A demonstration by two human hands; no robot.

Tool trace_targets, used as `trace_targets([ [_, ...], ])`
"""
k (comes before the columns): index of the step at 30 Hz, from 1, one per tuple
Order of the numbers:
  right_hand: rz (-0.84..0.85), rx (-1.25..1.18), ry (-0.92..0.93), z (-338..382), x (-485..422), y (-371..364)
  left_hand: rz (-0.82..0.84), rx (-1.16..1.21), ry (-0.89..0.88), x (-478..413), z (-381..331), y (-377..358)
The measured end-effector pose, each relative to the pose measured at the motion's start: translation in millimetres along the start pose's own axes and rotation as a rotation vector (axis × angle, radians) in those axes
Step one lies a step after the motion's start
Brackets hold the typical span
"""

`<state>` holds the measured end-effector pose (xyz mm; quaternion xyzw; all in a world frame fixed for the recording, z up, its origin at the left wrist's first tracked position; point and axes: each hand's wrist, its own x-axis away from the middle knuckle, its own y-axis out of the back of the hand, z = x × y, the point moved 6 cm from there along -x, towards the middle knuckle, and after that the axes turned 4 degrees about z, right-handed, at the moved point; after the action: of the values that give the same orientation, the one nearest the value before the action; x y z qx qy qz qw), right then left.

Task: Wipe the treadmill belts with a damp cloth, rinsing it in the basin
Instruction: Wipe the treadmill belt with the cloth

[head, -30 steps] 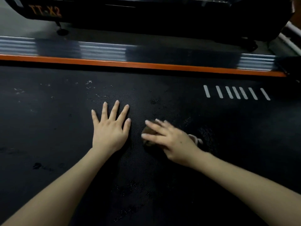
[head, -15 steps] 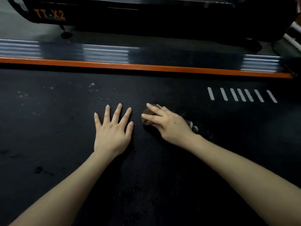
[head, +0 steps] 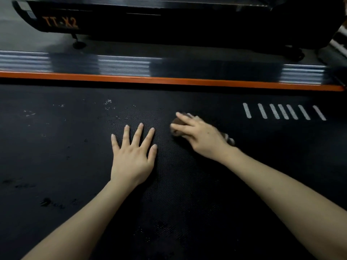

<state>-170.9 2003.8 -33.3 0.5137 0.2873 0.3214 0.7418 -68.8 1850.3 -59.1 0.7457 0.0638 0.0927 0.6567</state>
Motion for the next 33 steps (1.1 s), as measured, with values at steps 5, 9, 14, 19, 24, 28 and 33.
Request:
trace_targets([
  [5, -0.201, 0.012, -0.579, -93.4, -4.4, 33.7, -0.01, 0.007, 0.012, -0.3, 0.5, -1.8],
  [9, -0.205, 0.021, -0.488, -37.0, -48.2, 3.6, 0.001, -0.004, 0.02, -0.8, -0.5, -0.5],
  [14, -0.025, -0.013, -0.058, 28.5, -68.2, -20.6, 0.003, -0.001, 0.002, 0.1, 0.2, 0.4],
  [19, -0.205, 0.034, -0.486, -92.7, -29.8, 28.0, -0.009, 0.018, 0.002, 0.3, 0.6, 0.1],
  [24, -0.243, 0.053, -0.62, -72.2, -65.3, 17.8, -0.009, 0.007, 0.014, -0.6, -0.6, -0.3],
  [28, -0.106, 0.012, -0.327, -3.3, -116.0, -15.5, -0.006, -0.001, 0.01, -1.6, 0.1, 0.2],
  [33, -0.064, 0.105, -0.261, -46.4, -105.1, 7.9, -0.021, 0.026, -0.006, 0.4, 0.9, 2.5],
])
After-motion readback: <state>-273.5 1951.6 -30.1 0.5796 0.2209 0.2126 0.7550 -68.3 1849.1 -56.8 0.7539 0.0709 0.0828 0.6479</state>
